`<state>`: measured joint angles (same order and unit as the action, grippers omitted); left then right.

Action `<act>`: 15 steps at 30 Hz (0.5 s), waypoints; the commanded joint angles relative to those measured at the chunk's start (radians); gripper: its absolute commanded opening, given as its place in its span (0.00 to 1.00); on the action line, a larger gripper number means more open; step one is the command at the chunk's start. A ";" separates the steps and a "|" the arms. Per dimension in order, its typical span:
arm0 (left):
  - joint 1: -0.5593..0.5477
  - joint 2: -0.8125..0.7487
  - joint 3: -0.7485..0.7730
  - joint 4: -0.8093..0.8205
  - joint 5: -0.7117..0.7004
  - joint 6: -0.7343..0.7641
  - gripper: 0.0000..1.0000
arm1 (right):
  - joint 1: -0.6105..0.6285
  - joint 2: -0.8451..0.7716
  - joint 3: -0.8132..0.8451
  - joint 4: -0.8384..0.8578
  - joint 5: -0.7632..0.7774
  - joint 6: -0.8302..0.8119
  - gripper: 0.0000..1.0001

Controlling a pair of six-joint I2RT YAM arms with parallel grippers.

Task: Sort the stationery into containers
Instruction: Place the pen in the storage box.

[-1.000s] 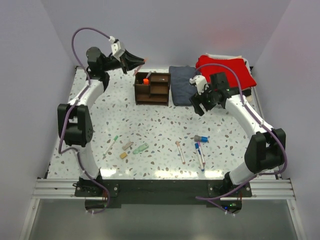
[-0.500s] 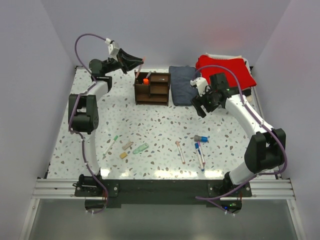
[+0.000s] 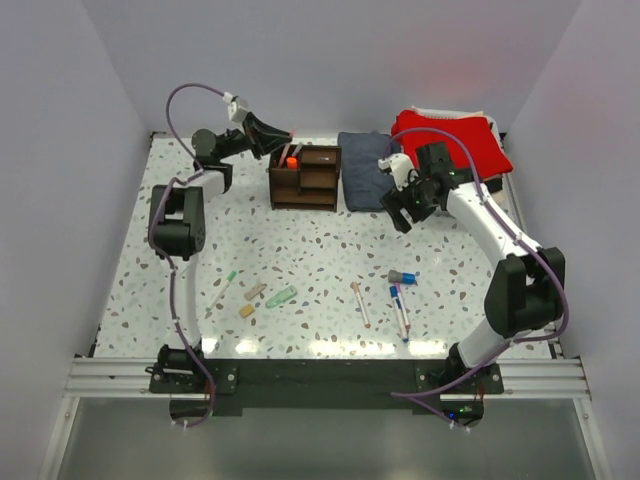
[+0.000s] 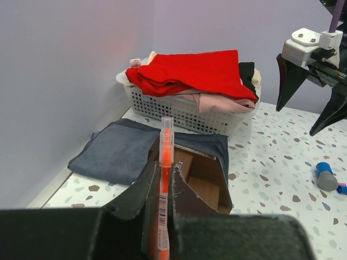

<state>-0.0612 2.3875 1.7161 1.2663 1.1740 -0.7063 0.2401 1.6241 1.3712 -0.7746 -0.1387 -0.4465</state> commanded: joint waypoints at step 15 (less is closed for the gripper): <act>0.040 -0.190 -0.039 0.062 0.052 -0.025 0.38 | 0.038 0.039 0.054 0.026 0.005 0.005 0.84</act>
<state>-0.0719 2.3821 1.7241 1.2633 1.1870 -0.7124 0.2733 1.6600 1.3872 -0.7738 -0.1226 -0.4461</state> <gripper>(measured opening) 0.371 0.840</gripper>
